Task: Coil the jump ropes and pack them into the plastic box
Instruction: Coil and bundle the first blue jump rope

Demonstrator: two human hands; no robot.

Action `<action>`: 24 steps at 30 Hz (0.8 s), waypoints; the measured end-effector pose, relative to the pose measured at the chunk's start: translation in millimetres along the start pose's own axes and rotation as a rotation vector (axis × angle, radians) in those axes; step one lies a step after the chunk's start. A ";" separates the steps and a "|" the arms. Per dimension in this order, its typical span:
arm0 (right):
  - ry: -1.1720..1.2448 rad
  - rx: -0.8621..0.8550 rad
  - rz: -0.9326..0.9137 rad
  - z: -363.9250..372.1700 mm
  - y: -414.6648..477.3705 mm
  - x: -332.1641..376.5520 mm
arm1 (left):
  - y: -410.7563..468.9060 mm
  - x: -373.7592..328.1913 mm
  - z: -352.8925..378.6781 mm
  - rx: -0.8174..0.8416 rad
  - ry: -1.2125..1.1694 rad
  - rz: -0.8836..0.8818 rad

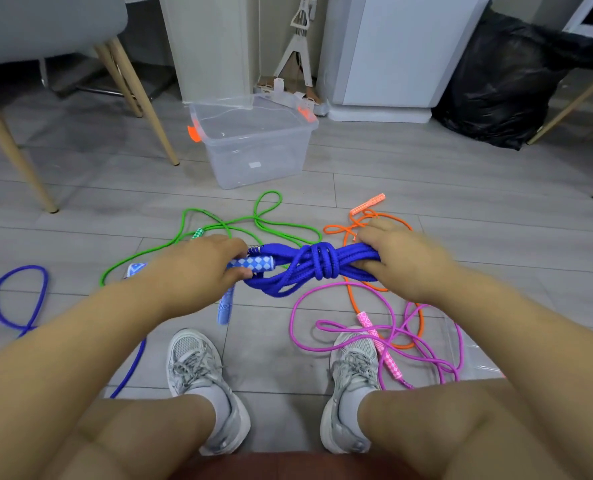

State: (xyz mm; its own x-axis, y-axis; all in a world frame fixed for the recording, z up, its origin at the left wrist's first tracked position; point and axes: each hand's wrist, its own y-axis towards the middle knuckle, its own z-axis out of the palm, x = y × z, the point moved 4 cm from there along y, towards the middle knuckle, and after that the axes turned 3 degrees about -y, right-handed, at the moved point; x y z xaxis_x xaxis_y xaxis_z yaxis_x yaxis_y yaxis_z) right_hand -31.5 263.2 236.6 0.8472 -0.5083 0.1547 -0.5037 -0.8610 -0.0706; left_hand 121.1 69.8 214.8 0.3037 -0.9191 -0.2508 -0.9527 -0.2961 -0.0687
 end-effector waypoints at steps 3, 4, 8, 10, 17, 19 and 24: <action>-0.018 -0.011 0.033 -0.6 -0.6 -6.7 | -6.4 7.7 -1.5 -0.017 -0.100 0.010; -0.018 -0.023 0.041 -2.3 -1.3 -10.4 | -9.3 10.9 -2.9 -0.024 -0.116 0.009; 0.031 -0.062 0.064 -9.0 -9.4 -27.8 | -16.2 23.6 -3.0 -0.021 -0.193 -0.023; 0.036 -0.073 0.093 -12.7 -13.5 -33.5 | -18.1 28.1 -5.8 -0.035 -0.224 -0.051; 0.097 -0.110 0.098 -19.0 -8.0 -32.6 | -8.7 21.9 0.7 0.040 -0.184 -0.078; 0.132 -0.099 0.124 -17.4 -3.5 -30.3 | -5.1 20.3 6.8 0.067 -0.179 -0.065; 0.163 -0.065 0.148 -9.7 5.5 -21.9 | -1.9 14.6 14.8 0.043 -0.260 -0.055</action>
State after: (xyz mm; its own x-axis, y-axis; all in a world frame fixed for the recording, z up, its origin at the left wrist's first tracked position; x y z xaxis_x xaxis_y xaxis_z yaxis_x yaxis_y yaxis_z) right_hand -54.4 269.8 242.4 0.7275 -0.6147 0.3049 -0.6348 -0.7716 -0.0411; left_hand 127.2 60.8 197.0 0.3475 -0.8029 -0.4844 -0.9360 -0.3276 -0.1285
